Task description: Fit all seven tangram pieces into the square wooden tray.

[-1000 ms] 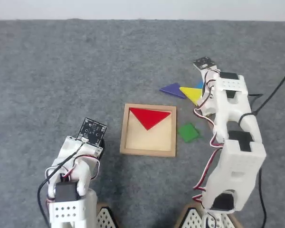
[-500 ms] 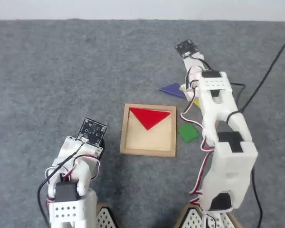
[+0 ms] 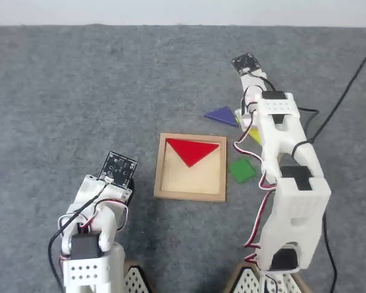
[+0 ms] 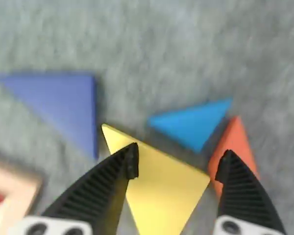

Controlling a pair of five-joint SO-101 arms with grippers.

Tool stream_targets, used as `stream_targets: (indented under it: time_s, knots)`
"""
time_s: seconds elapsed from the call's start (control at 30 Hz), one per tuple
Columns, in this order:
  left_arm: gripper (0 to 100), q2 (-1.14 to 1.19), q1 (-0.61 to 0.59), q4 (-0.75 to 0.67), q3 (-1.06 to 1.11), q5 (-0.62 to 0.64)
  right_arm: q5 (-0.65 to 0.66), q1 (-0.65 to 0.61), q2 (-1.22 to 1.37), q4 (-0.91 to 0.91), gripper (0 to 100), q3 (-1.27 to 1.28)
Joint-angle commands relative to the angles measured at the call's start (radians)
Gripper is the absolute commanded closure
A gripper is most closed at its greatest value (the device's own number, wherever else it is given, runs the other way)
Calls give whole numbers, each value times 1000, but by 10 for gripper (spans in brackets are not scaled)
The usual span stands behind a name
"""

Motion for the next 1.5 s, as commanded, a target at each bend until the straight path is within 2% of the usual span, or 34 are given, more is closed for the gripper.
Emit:
stream_targets:
  time_s: [0.0, 0.4, 0.57, 0.8, 0.87, 1.07, 1.3, 1.47]
  knots:
    - [808, -12, 3, 6, -10, 6, 55, 8, -30, 148, 724, 2]
    - [808, -12, 3, 6, -10, 6, 143, -39, -30, 369, 724, 17]
    - [808, -12, 3, 6, -10, 6, 166, -44, -39, 332, 724, 52]
    - [808, -12, 3, 6, -10, 6, 169, -15, -44, 111, 724, 34]
    - [808, -12, 3, 6, -10, 6, 221, -18, -42, 79, 724, 38]
    - [808, -12, 3, 6, -10, 6, 422, -25, -41, 110, 724, 40]
    - [808, -12, 3, 6, -10, 6, 491, -12, -45, 96, 724, 34]
    - [808, -12, 3, 6, -10, 6, 494, -12, -51, 53, 724, 18]
